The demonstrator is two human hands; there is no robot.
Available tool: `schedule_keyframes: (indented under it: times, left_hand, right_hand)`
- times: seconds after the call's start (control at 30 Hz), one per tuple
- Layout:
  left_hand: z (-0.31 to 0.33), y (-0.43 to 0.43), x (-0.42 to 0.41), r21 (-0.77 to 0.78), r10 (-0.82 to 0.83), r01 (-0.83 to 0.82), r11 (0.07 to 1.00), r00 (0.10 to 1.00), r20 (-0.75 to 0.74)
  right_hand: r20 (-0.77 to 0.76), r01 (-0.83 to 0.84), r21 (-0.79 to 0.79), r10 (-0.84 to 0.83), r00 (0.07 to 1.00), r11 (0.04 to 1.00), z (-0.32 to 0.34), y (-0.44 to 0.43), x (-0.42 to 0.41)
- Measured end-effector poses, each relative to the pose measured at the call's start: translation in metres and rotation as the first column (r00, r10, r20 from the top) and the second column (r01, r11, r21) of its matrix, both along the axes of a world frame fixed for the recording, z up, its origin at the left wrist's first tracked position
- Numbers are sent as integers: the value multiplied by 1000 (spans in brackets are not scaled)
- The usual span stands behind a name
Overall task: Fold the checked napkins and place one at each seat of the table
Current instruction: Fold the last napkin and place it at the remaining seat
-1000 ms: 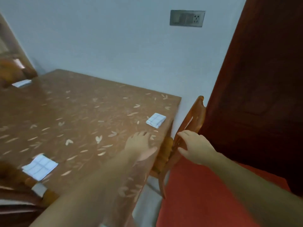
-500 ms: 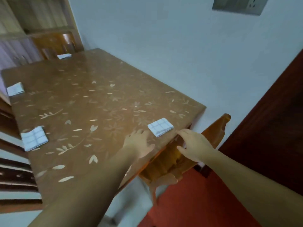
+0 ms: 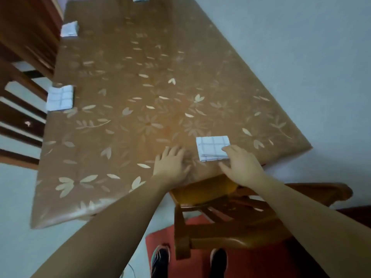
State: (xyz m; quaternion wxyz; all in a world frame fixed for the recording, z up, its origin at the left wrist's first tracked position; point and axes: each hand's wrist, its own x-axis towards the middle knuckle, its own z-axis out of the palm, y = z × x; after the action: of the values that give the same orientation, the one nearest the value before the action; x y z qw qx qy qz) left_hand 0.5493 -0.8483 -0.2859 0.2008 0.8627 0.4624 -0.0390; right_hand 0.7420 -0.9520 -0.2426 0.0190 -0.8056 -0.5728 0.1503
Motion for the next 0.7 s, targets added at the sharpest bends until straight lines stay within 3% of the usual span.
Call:
schedule_keyframes:
  times: [0.27,0.5,0.7]
  left_hand:
    - [-43,-14,26,110,192,-193,975,981,16]
    - [-50,-18,23,146,213,-221,964,975,68]
    - [-49,-18,25,156,207,-212,965,977,49]
  right_hand:
    - [-1,-119,93,119,993,989,-46,53,29]
    - [-7,-293,31,293,956,956,-60,66,35]
    - [9,-346,37,345,938,938,-60,48,35]
